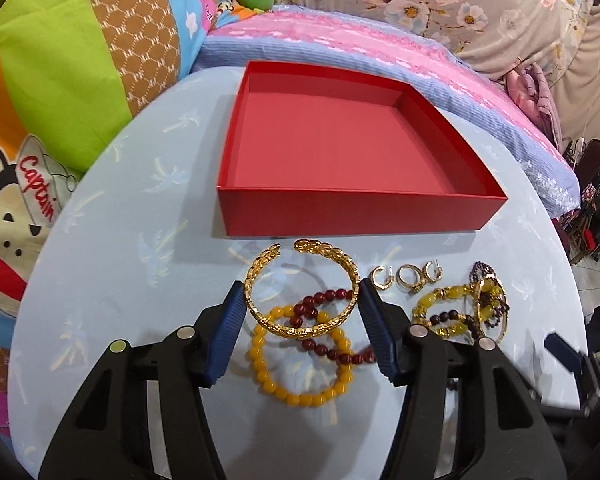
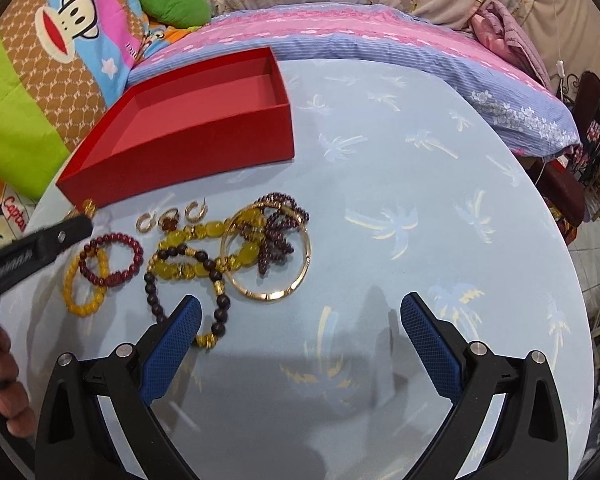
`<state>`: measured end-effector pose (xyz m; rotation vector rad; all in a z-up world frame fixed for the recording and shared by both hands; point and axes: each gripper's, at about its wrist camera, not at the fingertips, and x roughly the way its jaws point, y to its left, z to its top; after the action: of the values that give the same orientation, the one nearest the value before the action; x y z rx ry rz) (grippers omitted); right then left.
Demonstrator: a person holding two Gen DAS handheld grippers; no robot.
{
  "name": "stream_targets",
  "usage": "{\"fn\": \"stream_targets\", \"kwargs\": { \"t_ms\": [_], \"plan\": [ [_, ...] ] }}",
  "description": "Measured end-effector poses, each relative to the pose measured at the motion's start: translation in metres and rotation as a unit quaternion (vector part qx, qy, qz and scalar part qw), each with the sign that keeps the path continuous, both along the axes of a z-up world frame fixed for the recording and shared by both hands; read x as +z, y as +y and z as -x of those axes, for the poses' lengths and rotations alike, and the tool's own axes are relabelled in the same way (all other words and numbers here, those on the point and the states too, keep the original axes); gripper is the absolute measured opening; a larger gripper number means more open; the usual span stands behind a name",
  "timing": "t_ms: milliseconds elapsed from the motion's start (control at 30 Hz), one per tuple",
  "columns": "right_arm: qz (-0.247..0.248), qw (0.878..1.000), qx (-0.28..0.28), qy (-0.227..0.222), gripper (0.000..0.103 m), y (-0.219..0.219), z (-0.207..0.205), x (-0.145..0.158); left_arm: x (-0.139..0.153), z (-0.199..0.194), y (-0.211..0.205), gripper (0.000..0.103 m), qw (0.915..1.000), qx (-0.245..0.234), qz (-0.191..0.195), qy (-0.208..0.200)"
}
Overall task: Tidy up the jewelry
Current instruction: 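Move left tool to twisted gold cuff while right tool reaches thin gold bangle, then grasp and lift the gold cuff with left tool while right lifts thin bangle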
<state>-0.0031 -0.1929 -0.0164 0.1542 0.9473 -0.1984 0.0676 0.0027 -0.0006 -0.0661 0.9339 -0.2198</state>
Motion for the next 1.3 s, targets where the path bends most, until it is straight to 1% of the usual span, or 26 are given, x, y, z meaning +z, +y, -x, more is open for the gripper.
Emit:
{"fn": "stream_targets", "kwargs": {
  "t_ms": [100, 267, 400, 533, 600, 667, 800, 933, 1167, 1300],
  "plan": [
    [-0.006, 1.000, -0.002, -0.007, 0.096, -0.003, -0.010, 0.002, 0.002, 0.008, 0.001, 0.055, 1.0000, -0.002, -0.007, -0.001],
    [-0.026, 1.000, -0.003, -0.008, 0.084, -0.005, -0.028, 0.001, 0.000, 0.018, 0.004, 0.055, 0.9999, -0.004, -0.013, 0.002],
    [-0.032, 0.999, -0.001, -0.007, 0.077, -0.003, -0.041, -0.001, -0.005, 0.018, 0.007, 0.055, 0.9999, -0.001, -0.013, 0.010],
    [-0.033, 0.999, 0.010, 0.008, 0.062, 0.003, -0.050, -0.009, -0.007, 0.019, 0.007, 0.055, 0.9998, 0.000, -0.013, 0.013],
    [-0.020, 1.000, 0.014, 0.006, 0.060, 0.007, -0.050, -0.011, -0.008, 0.019, 0.007, 0.055, 0.9998, -0.001, -0.013, 0.015],
    [-0.012, 1.000, 0.020, 0.005, 0.053, 0.011, -0.049, -0.011, -0.009, 0.018, 0.006, 0.055, 0.9998, -0.002, -0.013, 0.016],
    [-0.019, 1.000, 0.022, 0.002, 0.053, 0.010, -0.046, -0.010, -0.009, 0.019, 0.006, 0.055, 0.9998, -0.003, -0.012, 0.017],
    [-0.030, 0.999, 0.023, -0.010, 0.053, 0.008, -0.037, 0.000, -0.007, 0.022, 0.005, 0.055, 0.9999, -0.007, -0.012, 0.009],
    [-0.035, 0.998, 0.029, -0.036, 0.053, 0.008, -0.020, 0.025, 0.009, 0.033, 0.003, 0.055, 0.9998, -0.015, -0.008, -0.010],
    [-0.034, 0.998, 0.037, -0.047, 0.053, 0.011, -0.018, 0.037, 0.020, 0.034, 0.002, 0.055, 0.9996, -0.019, -0.003, -0.020]
  ]
}}
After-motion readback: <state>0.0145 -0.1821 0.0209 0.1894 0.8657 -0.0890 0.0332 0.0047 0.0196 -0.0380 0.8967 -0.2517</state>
